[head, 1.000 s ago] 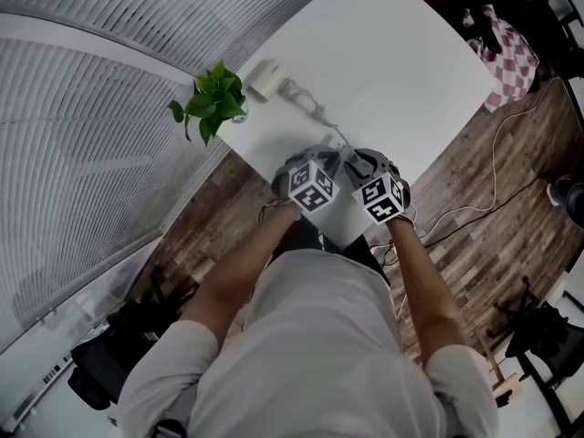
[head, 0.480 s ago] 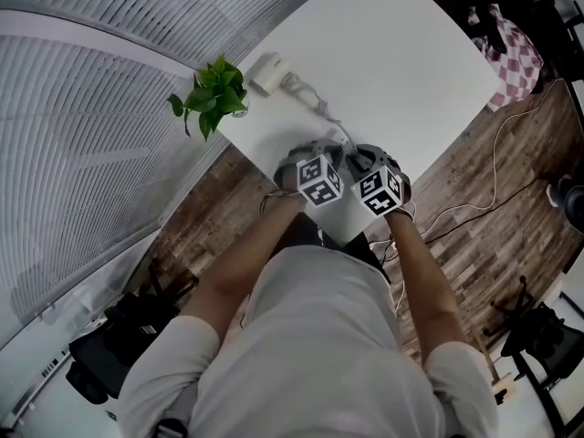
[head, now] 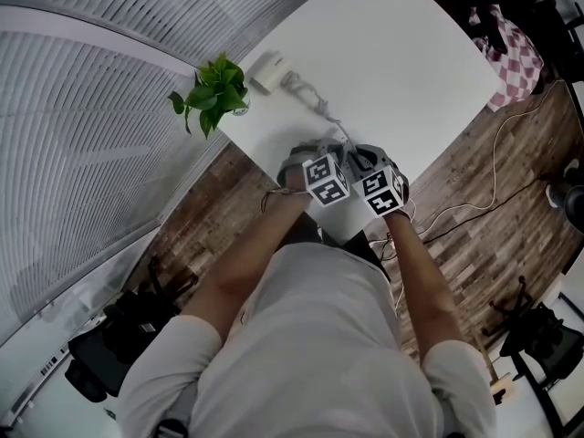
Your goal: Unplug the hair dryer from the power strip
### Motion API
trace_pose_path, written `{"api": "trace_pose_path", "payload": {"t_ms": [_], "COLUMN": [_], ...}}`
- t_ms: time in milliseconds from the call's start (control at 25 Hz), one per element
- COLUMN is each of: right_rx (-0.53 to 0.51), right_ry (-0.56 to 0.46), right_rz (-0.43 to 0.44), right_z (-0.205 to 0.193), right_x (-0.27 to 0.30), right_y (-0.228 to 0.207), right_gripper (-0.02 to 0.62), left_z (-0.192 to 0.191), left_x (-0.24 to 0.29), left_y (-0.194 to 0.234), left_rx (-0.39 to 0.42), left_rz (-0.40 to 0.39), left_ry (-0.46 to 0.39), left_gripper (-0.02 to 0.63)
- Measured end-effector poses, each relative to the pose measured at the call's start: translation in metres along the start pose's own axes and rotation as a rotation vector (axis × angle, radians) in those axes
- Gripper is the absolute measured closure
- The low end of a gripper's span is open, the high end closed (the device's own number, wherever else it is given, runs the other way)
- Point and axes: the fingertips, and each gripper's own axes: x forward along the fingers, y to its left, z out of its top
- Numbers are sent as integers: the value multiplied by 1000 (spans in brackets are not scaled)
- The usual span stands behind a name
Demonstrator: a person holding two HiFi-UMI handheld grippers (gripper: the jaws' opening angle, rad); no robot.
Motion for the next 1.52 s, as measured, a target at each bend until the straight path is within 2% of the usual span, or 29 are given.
{"api": "trace_pose_path", "payload": {"t_ms": [200,320,400,520,920,1520], "right_rx": [44,67,60,57,70,8], "right_ry": [-34,-130,-147,-116,-85,-5], "right_rz": [0,-4,6,28,71,-8], "right_z": [1,29,45,38,26,3], "right_x": [-3,-20,-26,-25,-23,-26], "right_y": [-2,-10,-15,-13,-7,-58], "right_gripper": [525,525,525,525,523,520], "left_z": [1,2,0,-3,-1,-1], "left_x": [3,2,1,2,1,0], "left_y": [-2,-1,2,0,0,1], "left_rx": [19,18,6,-11,9,-9], "left_rz": [11,13,10,4,10,0], "left_ry": [37,44,44,51,47,36], "left_gripper": [577,577,577,577,577,577]}}
